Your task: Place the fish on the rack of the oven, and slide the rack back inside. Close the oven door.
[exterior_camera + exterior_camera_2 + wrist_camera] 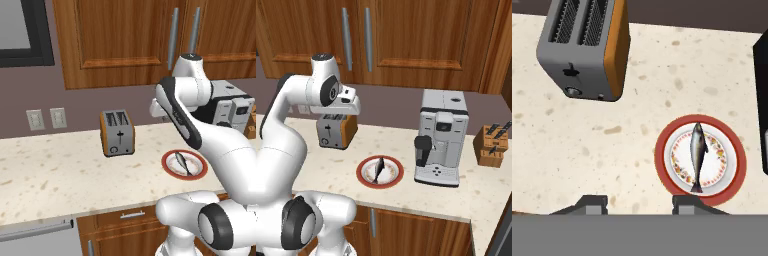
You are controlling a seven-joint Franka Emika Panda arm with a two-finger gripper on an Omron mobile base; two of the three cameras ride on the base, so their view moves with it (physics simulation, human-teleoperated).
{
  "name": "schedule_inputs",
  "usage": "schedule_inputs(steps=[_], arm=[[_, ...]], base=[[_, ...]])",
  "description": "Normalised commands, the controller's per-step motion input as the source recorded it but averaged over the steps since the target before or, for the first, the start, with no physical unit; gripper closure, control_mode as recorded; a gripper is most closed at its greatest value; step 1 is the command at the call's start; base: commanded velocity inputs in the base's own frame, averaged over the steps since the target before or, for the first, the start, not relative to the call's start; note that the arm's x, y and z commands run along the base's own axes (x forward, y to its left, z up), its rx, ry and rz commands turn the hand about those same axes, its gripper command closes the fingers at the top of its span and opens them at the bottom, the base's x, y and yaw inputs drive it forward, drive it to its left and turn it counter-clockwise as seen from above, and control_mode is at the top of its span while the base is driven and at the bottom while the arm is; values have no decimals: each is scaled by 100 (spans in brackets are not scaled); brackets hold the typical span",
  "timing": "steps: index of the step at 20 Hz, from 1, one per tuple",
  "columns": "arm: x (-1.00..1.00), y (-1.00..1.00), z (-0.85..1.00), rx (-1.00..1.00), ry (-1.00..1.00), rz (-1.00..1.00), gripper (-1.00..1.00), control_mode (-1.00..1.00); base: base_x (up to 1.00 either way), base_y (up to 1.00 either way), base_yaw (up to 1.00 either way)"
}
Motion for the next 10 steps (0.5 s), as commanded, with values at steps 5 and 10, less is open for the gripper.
schedule_inputs(steps=[5, 10], arm=[[-13, 0, 0, 0, -2, 0, -100, -100], [-37, -45, -31, 0, -1, -6, -100, -100]], base=[[0, 0, 0], [0, 0, 0]])
